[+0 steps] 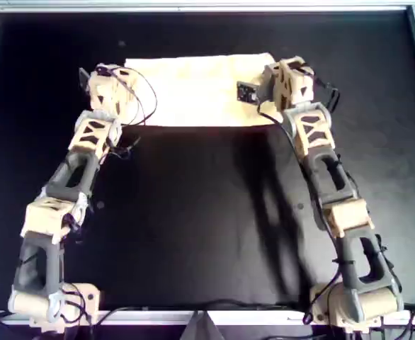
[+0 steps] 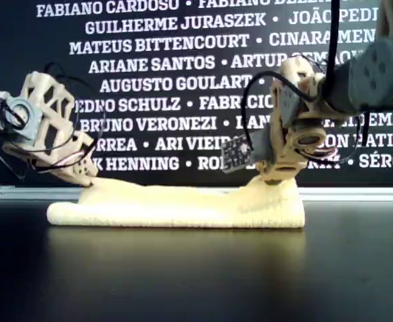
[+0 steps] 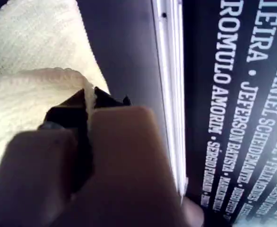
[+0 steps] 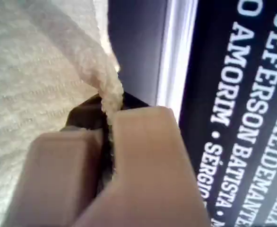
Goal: Fold a cloth
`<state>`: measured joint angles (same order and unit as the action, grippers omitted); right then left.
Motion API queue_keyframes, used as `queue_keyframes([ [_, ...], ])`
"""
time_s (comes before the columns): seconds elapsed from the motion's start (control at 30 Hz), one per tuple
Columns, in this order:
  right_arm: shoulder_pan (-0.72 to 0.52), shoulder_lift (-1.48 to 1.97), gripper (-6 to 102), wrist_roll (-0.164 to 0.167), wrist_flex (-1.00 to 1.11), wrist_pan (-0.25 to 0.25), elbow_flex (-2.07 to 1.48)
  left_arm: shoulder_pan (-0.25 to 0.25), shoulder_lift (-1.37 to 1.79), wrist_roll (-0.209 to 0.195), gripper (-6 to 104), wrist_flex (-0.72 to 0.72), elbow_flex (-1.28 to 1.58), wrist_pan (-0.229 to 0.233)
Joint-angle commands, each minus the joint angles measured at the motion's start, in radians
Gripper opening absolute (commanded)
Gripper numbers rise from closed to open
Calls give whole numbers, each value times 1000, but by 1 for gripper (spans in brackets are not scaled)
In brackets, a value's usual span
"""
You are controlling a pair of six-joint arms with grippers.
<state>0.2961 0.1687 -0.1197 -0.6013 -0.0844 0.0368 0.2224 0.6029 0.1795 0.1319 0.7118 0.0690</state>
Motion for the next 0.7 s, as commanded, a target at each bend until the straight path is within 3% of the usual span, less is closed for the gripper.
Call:
queue_keyframes([
  [0.0, -9, 25, -1, 2, 8, 9, 101, -23, 46, 6, -1, -20, -86, 6],
  [0.43, -5, -26, 0, -11, 187, 8, 100, -57, 5, 5, 1, -25, -86, -14],
  [0.53, -9, -51, 6, 0, 199, 8, 100, -49, 0, 5, 11, -25, -87, -15],
  [0.6, -11, -63, 18, -12, 201, -6, 100, -49, -2, 5, 23, -25, -86, -15],
  [0.67, -11, -64, 32, -3, 201, -8, 100, -46, -2, 5, 37, -25, -81, 3],
])
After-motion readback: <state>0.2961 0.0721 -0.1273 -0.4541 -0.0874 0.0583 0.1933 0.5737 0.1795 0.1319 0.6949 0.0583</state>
